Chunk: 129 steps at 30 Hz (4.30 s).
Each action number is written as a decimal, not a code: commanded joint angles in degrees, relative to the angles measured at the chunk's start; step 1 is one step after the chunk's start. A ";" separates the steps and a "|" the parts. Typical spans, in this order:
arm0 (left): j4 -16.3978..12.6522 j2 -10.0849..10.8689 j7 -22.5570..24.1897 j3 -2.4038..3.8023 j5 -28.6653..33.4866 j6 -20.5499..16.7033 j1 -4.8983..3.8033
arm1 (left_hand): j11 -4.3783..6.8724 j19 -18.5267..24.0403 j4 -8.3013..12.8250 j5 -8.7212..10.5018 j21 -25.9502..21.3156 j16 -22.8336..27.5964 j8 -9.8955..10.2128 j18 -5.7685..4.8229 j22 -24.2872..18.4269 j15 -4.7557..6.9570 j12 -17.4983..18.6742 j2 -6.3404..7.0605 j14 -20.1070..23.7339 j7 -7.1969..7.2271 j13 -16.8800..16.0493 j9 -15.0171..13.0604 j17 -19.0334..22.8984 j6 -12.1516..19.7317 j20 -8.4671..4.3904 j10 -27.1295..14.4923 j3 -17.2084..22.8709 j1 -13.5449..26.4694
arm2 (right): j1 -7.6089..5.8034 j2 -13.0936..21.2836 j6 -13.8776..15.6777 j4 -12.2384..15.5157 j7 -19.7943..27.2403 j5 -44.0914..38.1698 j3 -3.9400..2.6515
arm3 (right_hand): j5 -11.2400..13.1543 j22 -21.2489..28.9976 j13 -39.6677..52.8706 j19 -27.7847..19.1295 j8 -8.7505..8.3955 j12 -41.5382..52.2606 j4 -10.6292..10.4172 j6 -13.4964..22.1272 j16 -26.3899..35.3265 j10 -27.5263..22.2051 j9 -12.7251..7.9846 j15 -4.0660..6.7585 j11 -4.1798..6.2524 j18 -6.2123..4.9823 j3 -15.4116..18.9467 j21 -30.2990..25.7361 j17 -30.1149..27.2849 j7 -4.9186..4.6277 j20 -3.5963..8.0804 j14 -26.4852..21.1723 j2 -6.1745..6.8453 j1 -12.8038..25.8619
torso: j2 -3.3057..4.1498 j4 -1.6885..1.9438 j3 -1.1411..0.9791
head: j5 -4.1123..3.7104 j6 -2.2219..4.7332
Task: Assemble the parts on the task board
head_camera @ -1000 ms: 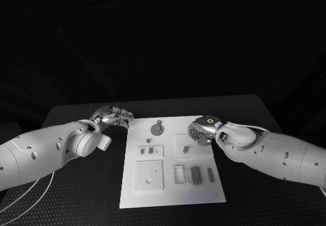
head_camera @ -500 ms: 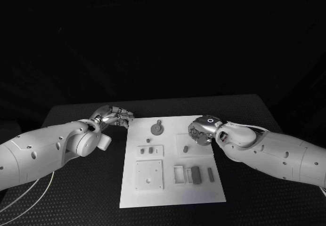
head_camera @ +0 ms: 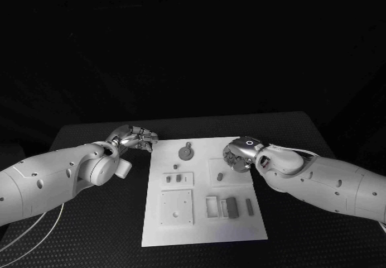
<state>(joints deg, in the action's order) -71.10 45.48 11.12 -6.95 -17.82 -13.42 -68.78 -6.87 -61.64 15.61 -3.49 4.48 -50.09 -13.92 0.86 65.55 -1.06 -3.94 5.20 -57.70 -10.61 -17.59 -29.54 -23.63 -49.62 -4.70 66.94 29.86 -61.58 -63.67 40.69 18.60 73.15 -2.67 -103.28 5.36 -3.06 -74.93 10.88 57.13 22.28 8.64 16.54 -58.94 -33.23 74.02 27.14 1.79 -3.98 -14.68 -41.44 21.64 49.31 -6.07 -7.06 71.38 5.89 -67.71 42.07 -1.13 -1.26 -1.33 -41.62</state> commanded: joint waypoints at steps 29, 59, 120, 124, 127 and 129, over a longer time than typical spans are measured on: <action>0.44 -0.01 0.13 0.04 0.08 0.57 -0.07 | -0.01 -0.34 0.00 -0.16 -0.19 0.29 -0.32 0.16 -0.11 0.05 0.09 0.24 -0.33 -0.06 -0.09 0.12 -0.17 0.40 0.04 -0.50 -0.20 0.44 | -0.91 1.24 -3.61 2.15 -0.19 2.23 -0.62 | 0.18 -1.20 0.23 0.47 0.48 0.05 0.14 -0.55 -0.27 0.61 0.52 0.19 0.12 -0.32 0.22 0.36 0.11 0.14 -0.01 0.56 0.14 0.70 | -0.01 0.02 0.02 | 0.27 0.08; 0.52 -0.04 0.01 0.04 0.34 0.48 -0.07 | -0.05 -0.38 -0.04 -0.16 -0.25 0.38 -0.39 0.18 -0.15 0.03 0.10 0.32 -0.34 -0.07 -0.11 0.15 -0.32 0.45 0.05 -0.67 -0.21 0.47 | -1.93 3.78 -4.13 10.05 0.41 7.44 -2.58 | 0.18 -1.19 0.33 0.48 0.49 -0.08 0.14 -0.47 -0.28 0.63 0.73 0.20 0.12 -0.32 0.17 0.34 0.10 0.14 0.02 0.53 0.09 0.78 | -0.05 -0.02 0.09 | 1.01 0.00; 0.64 -0.75 0.00 0.05 0.56 -0.55 -0.35 | -0.03 -0.45 -0.09 -0.16 -0.33 0.56 -0.63 0.20 -0.19 0.03 -0.02 0.49 -0.37 -0.01 -0.25 0.18 -0.61 0.35 0.08 -0.67 -0.18 0.42 | -0.46 -9.51 -6.22 12.86 0.05 -3.84 6.07 | 0.18 -1.19 0.50 0.54 0.46 -0.35 0.17 -0.26 -0.32 0.61 1.13 0.21 0.10 -0.31 0.06 0.32 0.11 0.11 0.07 0.54 -0.01 0.69 | 0.02 0.02 0.03 | 8.01 -2.71; 0.64 -0.72 -0.02 0.05 0.56 -0.52 -0.35 | -0.03 -0.46 -0.10 -0.16 -0.34 0.57 -0.63 0.20 -0.19 0.03 -0.02 0.48 -0.37 -0.01 -0.26 0.19 -0.63 0.36 0.09 -0.68 -0.18 0.43 | -0.38 -9.51 -6.35 12.87 0.05 -3.84 6.13 | 0.18 -1.19 0.52 0.53 0.46 -0.36 0.17 -0.25 -0.32 0.61 1.16 0.20 0.10 -0.32 0.06 0.32 0.11 0.11 0.07 0.53 -0.01 0.70 | 0.01 -0.01 0.06 | 8.05 -2.78; 0.66 -0.72 -0.07 0.05 0.56 -0.44 -0.35 | -0.03 -0.46 -0.11 -0.16 -0.34 0.58 -0.64 0.20 -0.19 0.02 -0.02 0.49 -0.38 -0.01 -0.26 0.19 -0.64 0.37 0.09 -0.69 -0.18 0.44 | -0.36 -9.55 -6.41 12.74 0.02 -3.85 6.18 | 0.18 -1.19 0.53 0.53 0.46 -0.37 0.17 -0.24 -0.32 0.61 1.18 0.20 0.10 -0.32 0.06 0.31 0.11 0.10 0.07 0.53 -0.01 0.71 | 0.01 -0.03 0.05 | 8.11 -2.84; 0.66 -0.74 -0.07 0.05 0.56 -0.38 -0.35 | -0.04 -0.46 -0.12 -0.15 -0.34 0.59 -0.64 0.20 -0.20 0.02 -0.02 0.49 -0.37 -0.01 -0.27 0.20 -0.65 0.38 0.09 -0.70 -0.18 0.44 | -0.33 -9.60 -6.39 12.61 -0.01 -3.95 6.21 | 0.18 -1.19 0.53 0.53 0.46 -0.38 0.17 -0.24 -0.32 0.62 1.19 0.20 0.10 -0.32 0.06 0.31 0.11 0.10 0.07 0.53 -0.02 0.71 | 0.00 -0.02 0.05 | 8.12 -2.86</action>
<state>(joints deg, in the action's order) -70.36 44.83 10.68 -6.95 -17.61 -13.92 -69.05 -6.87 -61.62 15.61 -3.49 4.48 -49.87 -14.36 0.86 65.42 -1.07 -3.94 5.43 -57.69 -10.40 -17.77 -29.41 -24.20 -49.41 -4.68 66.53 29.86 -61.36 -64.11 31.21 13.04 85.81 -3.10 -106.35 11.53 -3.05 -74.93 11.33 57.33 22.57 8.57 16.70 -58.94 -33.23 74.22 28.24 1.96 -3.78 -14.68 -41.28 21.63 49.35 -5.98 -6.87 71.55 6.13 -67.50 42.08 -1.13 -1.20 6.76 -44.47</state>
